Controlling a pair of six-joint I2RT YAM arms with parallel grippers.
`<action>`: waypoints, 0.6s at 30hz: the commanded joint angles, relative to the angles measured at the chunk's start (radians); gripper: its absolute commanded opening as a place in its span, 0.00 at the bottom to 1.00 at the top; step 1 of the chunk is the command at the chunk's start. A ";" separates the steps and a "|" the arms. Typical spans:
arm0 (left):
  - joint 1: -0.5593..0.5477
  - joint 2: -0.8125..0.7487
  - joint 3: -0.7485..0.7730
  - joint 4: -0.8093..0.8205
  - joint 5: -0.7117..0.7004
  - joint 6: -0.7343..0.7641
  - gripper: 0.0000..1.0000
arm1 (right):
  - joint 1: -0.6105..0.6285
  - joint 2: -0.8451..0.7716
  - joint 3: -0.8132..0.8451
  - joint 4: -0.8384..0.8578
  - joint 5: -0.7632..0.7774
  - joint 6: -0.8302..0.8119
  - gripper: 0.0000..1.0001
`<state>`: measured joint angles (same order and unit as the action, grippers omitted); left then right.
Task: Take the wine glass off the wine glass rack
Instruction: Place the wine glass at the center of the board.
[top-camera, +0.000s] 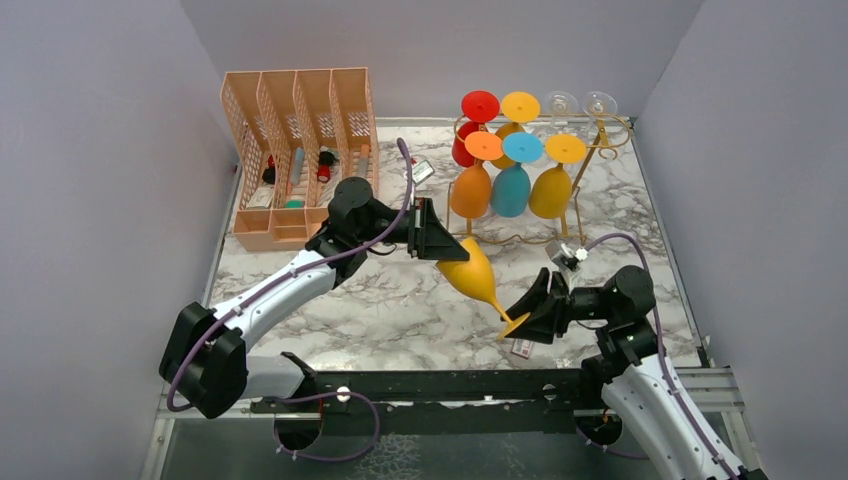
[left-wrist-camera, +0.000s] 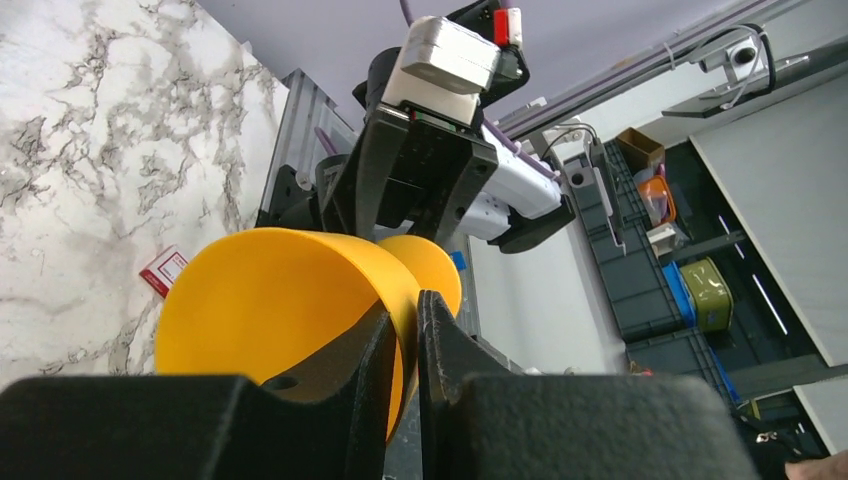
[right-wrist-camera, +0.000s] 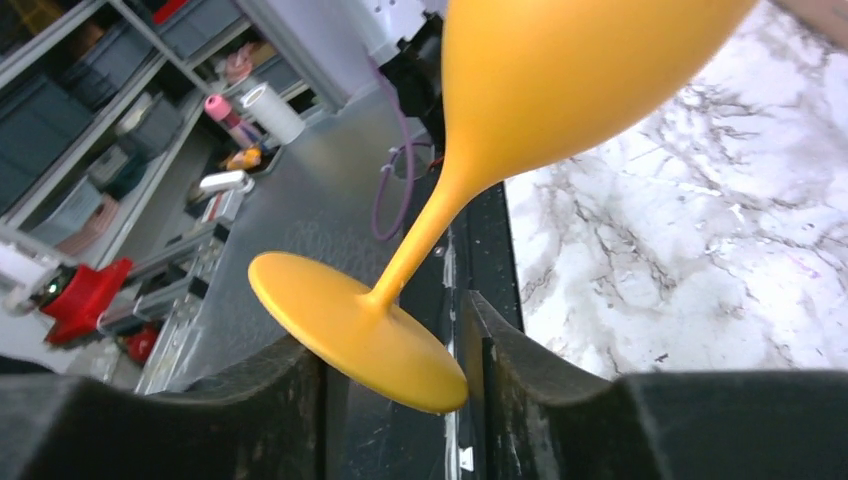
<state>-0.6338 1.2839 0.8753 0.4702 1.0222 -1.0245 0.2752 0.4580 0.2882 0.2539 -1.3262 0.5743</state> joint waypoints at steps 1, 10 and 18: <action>0.015 -0.033 0.010 0.018 0.079 0.003 0.00 | -0.004 -0.019 0.036 -0.101 0.158 -0.051 0.48; 0.055 -0.057 -0.007 0.012 0.072 -0.001 0.00 | -0.004 -0.016 0.034 -0.169 0.226 -0.062 0.56; 0.050 -0.062 0.141 -0.520 -0.134 0.346 0.00 | -0.004 -0.014 0.093 -0.303 0.299 -0.087 0.73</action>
<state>-0.5800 1.2411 0.8829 0.3801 1.0523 -0.9707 0.2749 0.4469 0.3119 0.0471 -1.1160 0.5190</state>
